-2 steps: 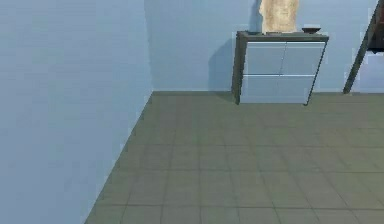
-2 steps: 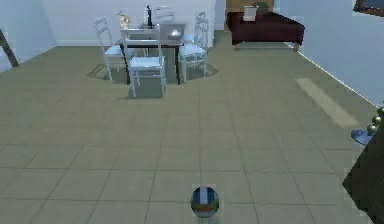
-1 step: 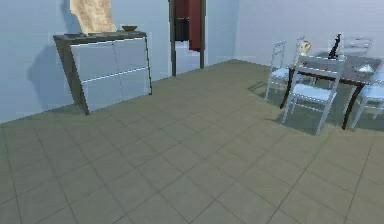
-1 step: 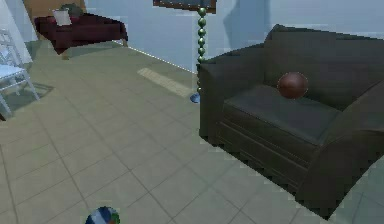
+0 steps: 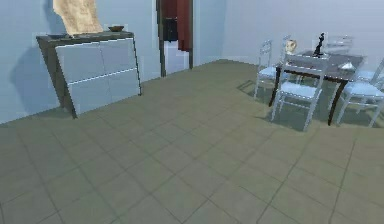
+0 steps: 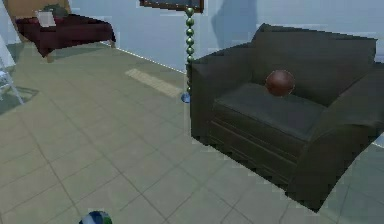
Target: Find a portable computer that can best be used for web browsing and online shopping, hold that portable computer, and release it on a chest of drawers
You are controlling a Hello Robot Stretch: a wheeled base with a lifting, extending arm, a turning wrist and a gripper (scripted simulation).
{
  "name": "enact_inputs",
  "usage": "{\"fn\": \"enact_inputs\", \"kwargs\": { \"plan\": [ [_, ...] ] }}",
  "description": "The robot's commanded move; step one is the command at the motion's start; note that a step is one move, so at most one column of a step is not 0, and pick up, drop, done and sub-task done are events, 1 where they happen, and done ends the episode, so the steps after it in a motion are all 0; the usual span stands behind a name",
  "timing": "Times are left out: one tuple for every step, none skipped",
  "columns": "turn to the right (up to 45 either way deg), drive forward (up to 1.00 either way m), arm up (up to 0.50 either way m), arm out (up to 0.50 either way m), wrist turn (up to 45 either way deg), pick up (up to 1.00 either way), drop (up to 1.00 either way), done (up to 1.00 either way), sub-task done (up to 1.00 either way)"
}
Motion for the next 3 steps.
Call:
{"fn": "enact_inputs", "kwargs": {
  "plan": [
    [0.0,0.90,0.00,0.00,0.0,0.00,0.00,0.00,0.00],
    [0.0,1.00,0.00,0.00,0.0,0.00,0.00,0.00,0.00],
    [0.0,1.00,0.00,0.00,0.0,0.00,0.00,0.00,0.00]
  ]
}}
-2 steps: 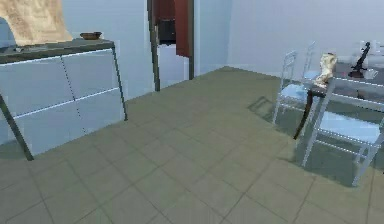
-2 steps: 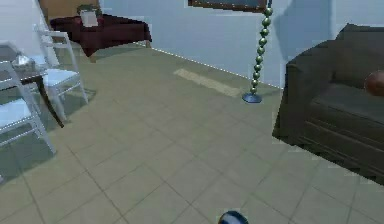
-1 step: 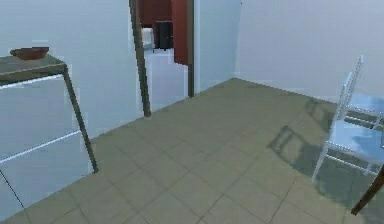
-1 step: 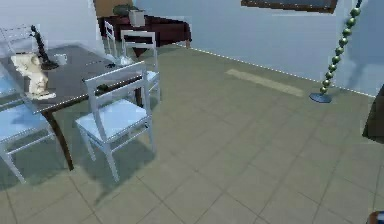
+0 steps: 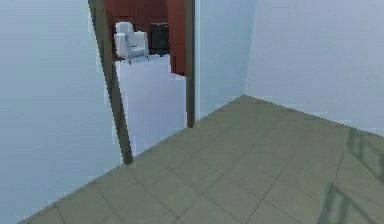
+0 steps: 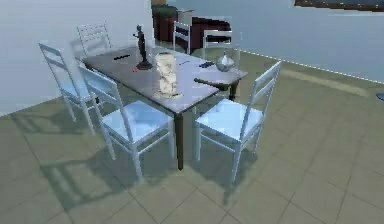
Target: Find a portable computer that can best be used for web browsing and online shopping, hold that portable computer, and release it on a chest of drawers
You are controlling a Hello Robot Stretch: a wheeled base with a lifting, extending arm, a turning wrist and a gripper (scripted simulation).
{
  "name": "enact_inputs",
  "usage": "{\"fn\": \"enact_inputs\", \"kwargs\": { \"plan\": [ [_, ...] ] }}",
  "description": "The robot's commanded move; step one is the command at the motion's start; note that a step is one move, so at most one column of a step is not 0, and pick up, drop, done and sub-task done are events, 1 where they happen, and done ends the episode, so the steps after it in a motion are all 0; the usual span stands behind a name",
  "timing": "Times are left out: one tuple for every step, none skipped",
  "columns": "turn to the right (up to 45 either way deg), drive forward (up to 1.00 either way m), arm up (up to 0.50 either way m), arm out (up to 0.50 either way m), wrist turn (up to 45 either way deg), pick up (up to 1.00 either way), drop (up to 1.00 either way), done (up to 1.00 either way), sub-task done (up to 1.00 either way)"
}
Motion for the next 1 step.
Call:
{"fn": "enact_inputs", "kwargs": {
  "plan": [
    [0.0,1.00,0.00,0.00,0.0,0.00,0.00,0.00,0.00]
  ]
}}
